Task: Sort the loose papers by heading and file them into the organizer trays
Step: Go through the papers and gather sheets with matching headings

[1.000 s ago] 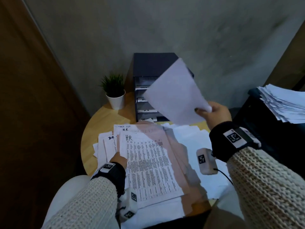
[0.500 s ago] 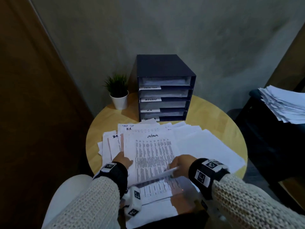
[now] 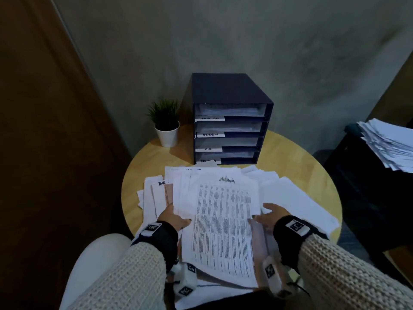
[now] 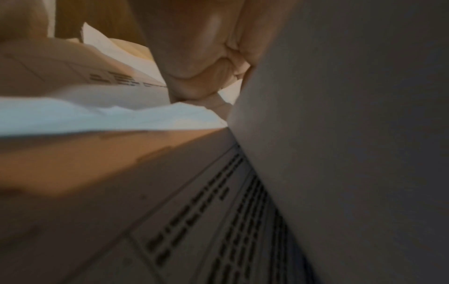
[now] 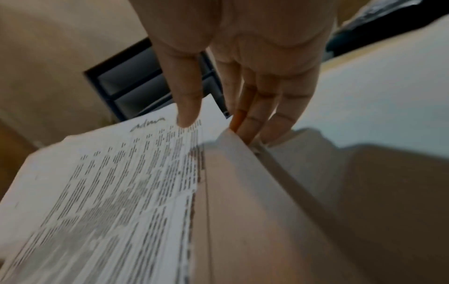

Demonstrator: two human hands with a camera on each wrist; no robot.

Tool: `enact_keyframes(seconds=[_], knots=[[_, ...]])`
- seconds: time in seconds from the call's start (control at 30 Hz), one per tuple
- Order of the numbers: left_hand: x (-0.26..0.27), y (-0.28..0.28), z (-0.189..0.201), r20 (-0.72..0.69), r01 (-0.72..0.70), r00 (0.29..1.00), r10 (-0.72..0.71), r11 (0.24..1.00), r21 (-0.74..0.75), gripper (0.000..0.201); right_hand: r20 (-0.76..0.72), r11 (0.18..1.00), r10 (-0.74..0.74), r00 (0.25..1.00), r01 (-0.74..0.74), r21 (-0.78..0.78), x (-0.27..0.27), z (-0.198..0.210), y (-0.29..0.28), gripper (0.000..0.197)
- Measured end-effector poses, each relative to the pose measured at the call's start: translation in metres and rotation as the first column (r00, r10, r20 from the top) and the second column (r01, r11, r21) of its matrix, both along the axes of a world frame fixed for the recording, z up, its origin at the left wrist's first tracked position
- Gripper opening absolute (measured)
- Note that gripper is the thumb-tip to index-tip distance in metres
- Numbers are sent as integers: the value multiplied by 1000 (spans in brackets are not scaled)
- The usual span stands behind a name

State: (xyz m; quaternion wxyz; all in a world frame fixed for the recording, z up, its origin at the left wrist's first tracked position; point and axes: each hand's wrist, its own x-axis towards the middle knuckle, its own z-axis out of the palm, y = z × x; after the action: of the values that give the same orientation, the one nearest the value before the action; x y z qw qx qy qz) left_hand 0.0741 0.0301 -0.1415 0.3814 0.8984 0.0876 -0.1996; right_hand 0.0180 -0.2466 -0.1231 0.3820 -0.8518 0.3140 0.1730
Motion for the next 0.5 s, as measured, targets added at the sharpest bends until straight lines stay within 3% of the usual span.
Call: enact_keyframes(seconds=[0.1,0.17,0.27,0.43,0.5], knots=[[-1,-4,-4,-5,-27,1000,26,990,-136,66,-53,1000,1,999,0,11,-3,-6,-11,57],[-2,-6,-5,15,-65,998,69,980,-190,57,-164,989,72,984,-92,-120,-6,-1,-13,54],[-3,-8,-2,44,-92,994,101,982,-167,50,-199,951,68,978,-123,-282,-9,9,-19,50],[-1,-9,2,21,-104,994,109,980,-169,52,-240,907,136,961,-218,-360,-3,5,-21,52],[-2,-11,4,-25,-121,993,118,970,-213,61,-263,898,211,941,-293,-329,3,-1,-14,42]])
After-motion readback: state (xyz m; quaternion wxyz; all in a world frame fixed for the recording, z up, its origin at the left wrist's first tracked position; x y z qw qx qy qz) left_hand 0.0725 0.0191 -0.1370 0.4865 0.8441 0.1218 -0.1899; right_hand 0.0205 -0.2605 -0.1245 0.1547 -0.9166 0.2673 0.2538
